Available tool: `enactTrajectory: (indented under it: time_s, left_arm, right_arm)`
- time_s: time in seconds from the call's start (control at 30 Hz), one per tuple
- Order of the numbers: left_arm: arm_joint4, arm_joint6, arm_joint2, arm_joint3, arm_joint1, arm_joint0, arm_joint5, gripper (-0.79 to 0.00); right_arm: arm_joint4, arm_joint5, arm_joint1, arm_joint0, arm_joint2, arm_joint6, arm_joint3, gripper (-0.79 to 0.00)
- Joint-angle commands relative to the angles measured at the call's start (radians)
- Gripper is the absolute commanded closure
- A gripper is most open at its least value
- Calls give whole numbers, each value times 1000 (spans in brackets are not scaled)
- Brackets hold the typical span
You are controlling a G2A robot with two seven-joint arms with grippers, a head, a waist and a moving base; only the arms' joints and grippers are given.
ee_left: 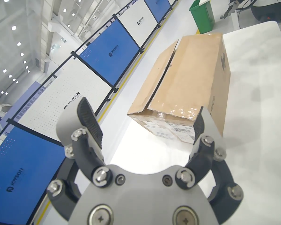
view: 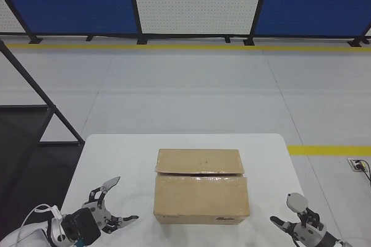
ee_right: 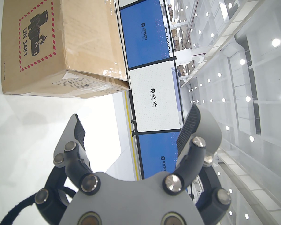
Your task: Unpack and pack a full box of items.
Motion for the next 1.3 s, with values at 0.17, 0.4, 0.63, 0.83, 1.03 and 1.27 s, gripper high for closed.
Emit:
enactTrajectory:
  time_s: [0.17,0.4,0.63,0.83,1.03,1.27]
  left_arm:
    - [-19,-18,2,-7,-1,7,24,-785]
    - [-66,-3,-29,-8,6,27,72,-785]
    - [-87,-4,-44,-6,12,42,112,-785]
    - [-87,-4,-44,-6,12,42,112,-785]
    - [-87,-4,-44,-6,12,42,112,-785]
    - [-87,-4,-44,-6,12,42,112,-785]
  right_arm:
    - [0,0,0,0,0,0,0,-785]
    - [0,0,0,0,0,0,0,-785]
    - [0,0,0,0,0,0,0,-785]
    - [0,0,0,0,0,0,0,-785]
    - [0,0,0,0,0,0,0,-785]
    - [0,0,0,0,0,0,0,-785]
